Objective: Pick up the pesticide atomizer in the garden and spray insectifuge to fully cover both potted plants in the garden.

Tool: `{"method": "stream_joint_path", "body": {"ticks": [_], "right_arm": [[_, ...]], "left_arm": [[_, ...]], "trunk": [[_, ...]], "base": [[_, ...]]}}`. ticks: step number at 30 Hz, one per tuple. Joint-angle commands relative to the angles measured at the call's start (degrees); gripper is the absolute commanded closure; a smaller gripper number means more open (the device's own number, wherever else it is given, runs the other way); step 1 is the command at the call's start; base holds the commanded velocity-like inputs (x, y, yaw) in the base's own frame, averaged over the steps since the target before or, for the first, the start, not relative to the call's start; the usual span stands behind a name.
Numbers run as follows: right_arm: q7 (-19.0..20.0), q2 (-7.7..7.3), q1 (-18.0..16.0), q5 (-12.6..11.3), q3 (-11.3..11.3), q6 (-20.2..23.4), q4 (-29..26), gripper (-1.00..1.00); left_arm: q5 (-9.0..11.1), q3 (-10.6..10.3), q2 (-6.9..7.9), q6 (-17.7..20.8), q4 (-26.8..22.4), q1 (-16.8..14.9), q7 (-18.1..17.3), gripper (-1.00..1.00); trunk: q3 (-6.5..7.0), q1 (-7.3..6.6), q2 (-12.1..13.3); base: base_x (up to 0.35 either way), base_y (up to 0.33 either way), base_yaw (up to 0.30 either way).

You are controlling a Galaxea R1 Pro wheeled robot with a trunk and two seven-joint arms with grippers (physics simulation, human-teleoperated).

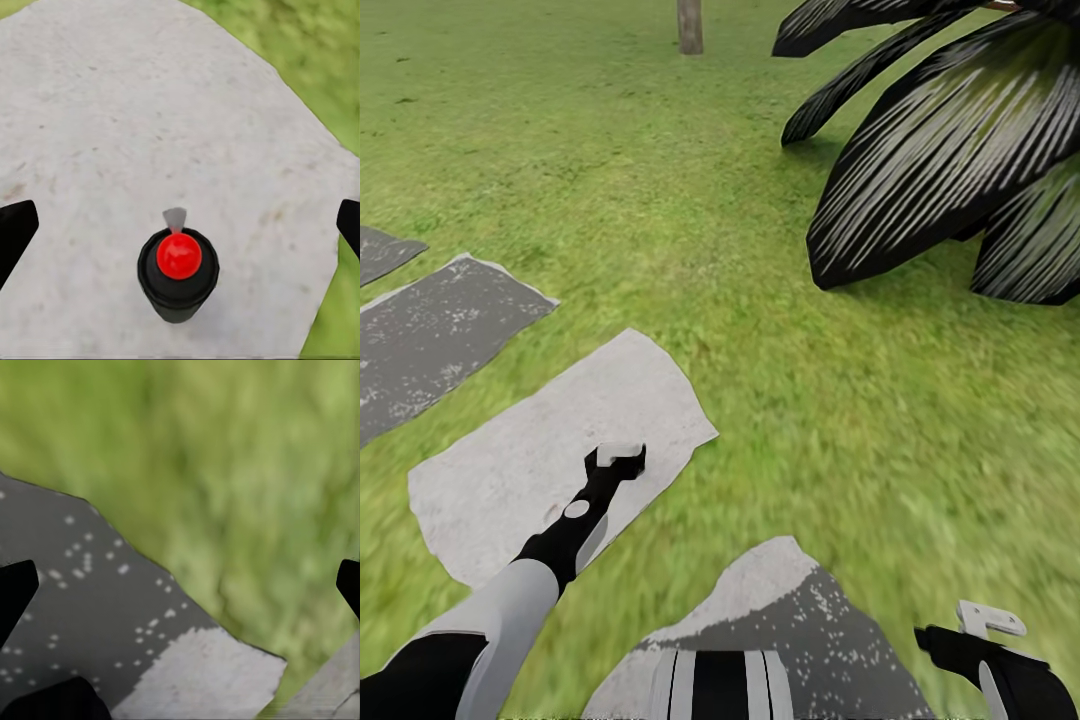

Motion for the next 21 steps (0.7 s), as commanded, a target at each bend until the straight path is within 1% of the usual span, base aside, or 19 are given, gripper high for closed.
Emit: {"method": "stream_joint_path", "body": {"ticks": [1,4,13,20,21], "right_arm": [[0.11,0.00,-0.02,0.07,-0.03,0.28,-0.06,-1.00],[0.11,-0.03,-0.02,0.07,-0.03,0.28,-0.07,-1.00],[0.11,-0.04,-0.02,0.07,-0.03,0.28,-0.04,-1.00],[0.11,-0.02,-0.02,0.07,-0.03,0.28,-0.03,-1.00],[0.11,-0.02,-0.02,0.09,-0.03,0.28,-0.01,-1.00]], "left_arm": [[0.02,-0.09,0.01,-0.19,0.05,-0.03,-0.01,-1.00],[0.00,-0.10,0.01,-0.19,0.05,-0.05,-0.01,-1.00],[-0.01,-0.10,0.00,-0.19,0.05,-0.04,-0.01,-1.00],[0.01,-0.10,0.01,-0.18,0.05,-0.06,-0.01,-1.00],[0.00,-0.10,0.00,-0.18,0.05,-0.05,-0.01,-1.00]], "trunk": [[-0.27,0.01,-0.03],[-0.94,0.09,-0.07],[-1.22,0.09,-0.07],[-2.82,0.27,-0.16],[-2.86,0.27,-0.16]], "base": [[0.000,0.000,0.000],[0.000,0.000,0.000],[0.000,0.000,0.000],[0.000,0.000,0.000],[0.000,0.000,0.000]]}}
